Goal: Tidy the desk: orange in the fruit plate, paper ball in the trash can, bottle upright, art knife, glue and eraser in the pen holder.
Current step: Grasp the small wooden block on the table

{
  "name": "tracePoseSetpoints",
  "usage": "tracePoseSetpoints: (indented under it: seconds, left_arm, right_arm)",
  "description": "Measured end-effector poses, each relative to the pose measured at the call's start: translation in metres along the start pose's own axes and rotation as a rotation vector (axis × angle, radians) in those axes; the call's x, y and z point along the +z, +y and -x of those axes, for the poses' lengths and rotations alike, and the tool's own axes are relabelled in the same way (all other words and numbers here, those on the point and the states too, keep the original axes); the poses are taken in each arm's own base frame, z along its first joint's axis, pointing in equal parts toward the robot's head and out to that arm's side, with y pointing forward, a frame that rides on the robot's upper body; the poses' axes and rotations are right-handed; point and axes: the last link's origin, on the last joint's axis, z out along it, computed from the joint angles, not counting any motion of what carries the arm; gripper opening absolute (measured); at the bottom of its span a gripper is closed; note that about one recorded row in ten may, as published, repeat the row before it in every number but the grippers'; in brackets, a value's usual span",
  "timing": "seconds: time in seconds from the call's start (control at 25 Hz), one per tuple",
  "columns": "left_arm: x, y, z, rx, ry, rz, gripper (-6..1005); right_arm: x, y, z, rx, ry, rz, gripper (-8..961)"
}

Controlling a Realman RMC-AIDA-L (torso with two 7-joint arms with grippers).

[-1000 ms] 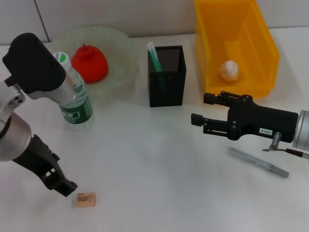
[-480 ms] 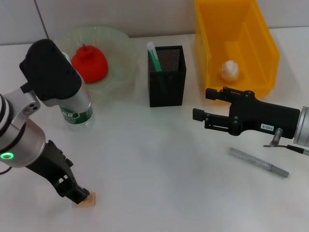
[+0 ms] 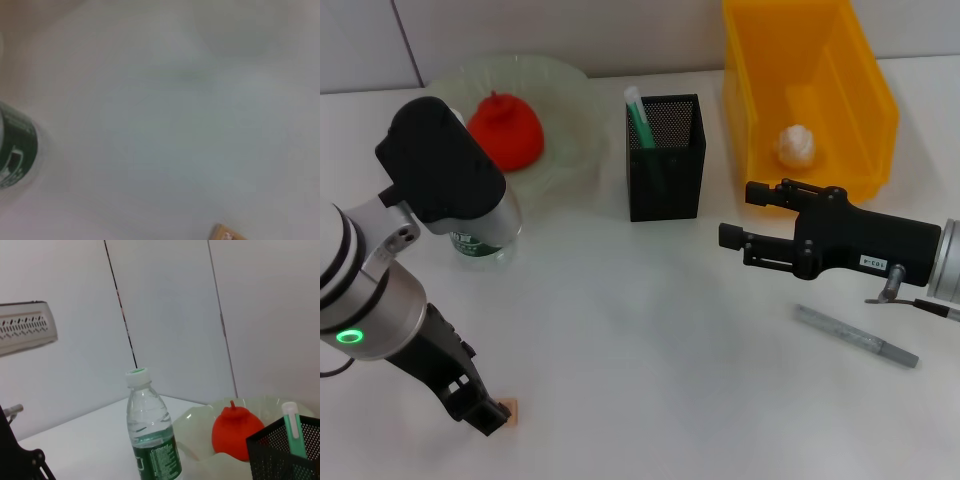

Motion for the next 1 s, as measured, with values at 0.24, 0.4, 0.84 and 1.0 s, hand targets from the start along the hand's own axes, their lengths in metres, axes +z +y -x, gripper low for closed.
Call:
tracePoseSetpoints:
  seconds: [0.24, 0.4, 0.84, 1.0]
  left_arm:
    - [0.004, 0.004, -0.003, 0.02, 0.007, -0.006, 775]
    - [0.005, 0.003, -0.004, 0.021, 0.015, -0.009, 774]
    - [0.012, 0.007, -0.003, 0.032, 0.0, 0.0, 772]
    - [0.016, 0.006, -0.001, 0.023, -0.01, 0.008, 771]
  right_arm:
    - [0.001, 0.0, 0.0, 0.0, -0.001, 0.002, 757]
    - [0.001, 0.0, 0.0, 0.002, -0.001, 0.003, 758]
    - [0.004, 0.0, 0.0, 0.01, -0.001, 0.009, 757]
    - [0.004, 0.0, 0.0, 0.01, -0.001, 0.009, 757]
